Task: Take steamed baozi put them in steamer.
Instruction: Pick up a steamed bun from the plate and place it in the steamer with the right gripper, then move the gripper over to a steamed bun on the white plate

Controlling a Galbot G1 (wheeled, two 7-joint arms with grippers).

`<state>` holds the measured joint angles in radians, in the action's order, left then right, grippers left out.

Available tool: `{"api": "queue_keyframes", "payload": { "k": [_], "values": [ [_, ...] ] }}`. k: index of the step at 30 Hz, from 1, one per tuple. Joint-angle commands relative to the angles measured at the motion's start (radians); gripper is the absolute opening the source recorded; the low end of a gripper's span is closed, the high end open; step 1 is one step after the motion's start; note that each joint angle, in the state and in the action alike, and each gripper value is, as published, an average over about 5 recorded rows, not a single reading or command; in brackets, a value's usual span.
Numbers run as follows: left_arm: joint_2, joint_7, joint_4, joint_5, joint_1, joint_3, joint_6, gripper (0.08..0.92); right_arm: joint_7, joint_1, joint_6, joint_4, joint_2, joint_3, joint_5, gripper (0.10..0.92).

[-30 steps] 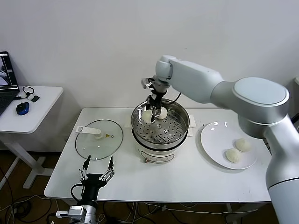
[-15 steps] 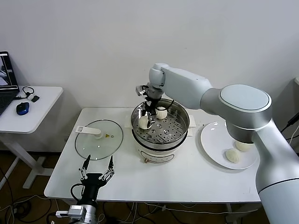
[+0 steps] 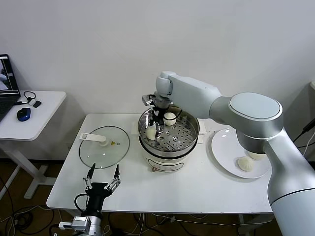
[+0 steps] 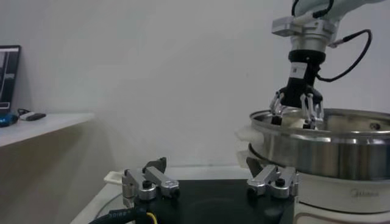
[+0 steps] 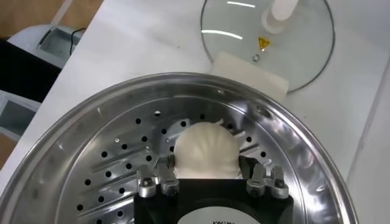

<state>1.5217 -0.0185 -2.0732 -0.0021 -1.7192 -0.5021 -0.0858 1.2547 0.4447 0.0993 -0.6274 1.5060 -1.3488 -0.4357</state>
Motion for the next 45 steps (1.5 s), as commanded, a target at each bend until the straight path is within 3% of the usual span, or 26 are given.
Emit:
{"api": "queue_keyframes", "payload": {
  "k": [1, 5, 15, 28, 36, 45],
  "values": [
    [0.0, 0.0, 0.002, -0.001, -0.003, -0.001, -0.002, 0.823, -0.002, -0.002, -0.004, -0.005, 0.0, 0.004, 0.012, 0.758],
    [0.0, 0.0, 0.004, -0.001, -0.002, 0.0, -0.002, 0.823, 0.0, 0.015, -0.009, -0.019, -0.015, 0.009, 0.004, 0.816],
    [0.001, 0.0, 0.002, 0.004, -0.002, 0.006, 0.0, 0.823, 0.003, 0.129, -0.002, -0.196, -0.155, -0.009, -0.055, 0.823],
    [0.001, -0.001, 0.0, 0.017, 0.002, 0.022, 0.005, 0.823, 0.01, 0.366, -0.022, -0.509, -0.609, -0.074, -0.104, 0.823],
    [0.001, 0.0, 0.001, 0.021, 0.003, 0.027, 0.008, 0.823, 0.02, 0.36, -0.048, -0.624, -0.884, -0.096, 0.003, 0.823],
    [0.0, 0.0, -0.004, 0.031, -0.011, 0.026, 0.006, 0.823, 0.037, 0.124, -0.098, -0.624, -1.08, 0.038, 0.201, 0.823]
  ]
}}
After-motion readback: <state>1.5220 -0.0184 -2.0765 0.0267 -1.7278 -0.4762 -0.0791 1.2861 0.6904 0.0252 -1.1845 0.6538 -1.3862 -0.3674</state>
